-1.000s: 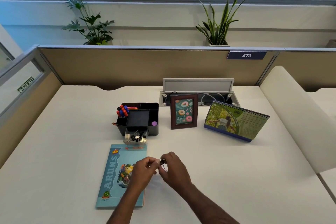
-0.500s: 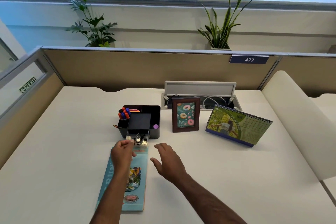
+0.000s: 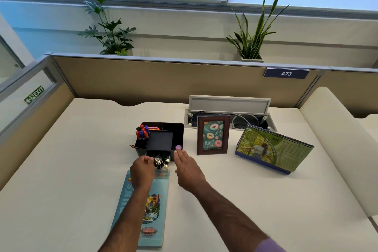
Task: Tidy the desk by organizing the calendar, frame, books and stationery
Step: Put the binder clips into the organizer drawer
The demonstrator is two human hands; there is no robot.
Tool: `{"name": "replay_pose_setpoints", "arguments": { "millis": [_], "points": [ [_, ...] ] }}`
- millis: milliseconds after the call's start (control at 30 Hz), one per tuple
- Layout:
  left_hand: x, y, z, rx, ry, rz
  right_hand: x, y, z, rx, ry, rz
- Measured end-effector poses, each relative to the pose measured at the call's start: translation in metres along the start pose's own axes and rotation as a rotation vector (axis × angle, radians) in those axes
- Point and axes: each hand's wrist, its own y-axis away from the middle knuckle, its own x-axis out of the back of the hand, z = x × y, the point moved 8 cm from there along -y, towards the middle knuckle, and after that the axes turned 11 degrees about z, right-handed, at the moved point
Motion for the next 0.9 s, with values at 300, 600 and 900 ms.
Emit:
{"name": "replay_pose_setpoints", "arguments": {
  "millis": [300, 600, 900],
  "points": [
    [0.011, 0.048, -0.028, 0.010, 0.008, 0.018, -0.009, -0.002, 0.004, -0.024, 0.027, -0.047],
    [-0.015, 0.042, -0.031, 0.014, -0.082, -0.139, -0.003, -0.002, 0.005, -0.021, 0.042, -0.081],
    [-0.033, 0.017, -0.010, -0.028, -0.132, -0.133, -0.004, -0.001, 0.007, -0.020, 0.045, -0.105]
  ]
}}
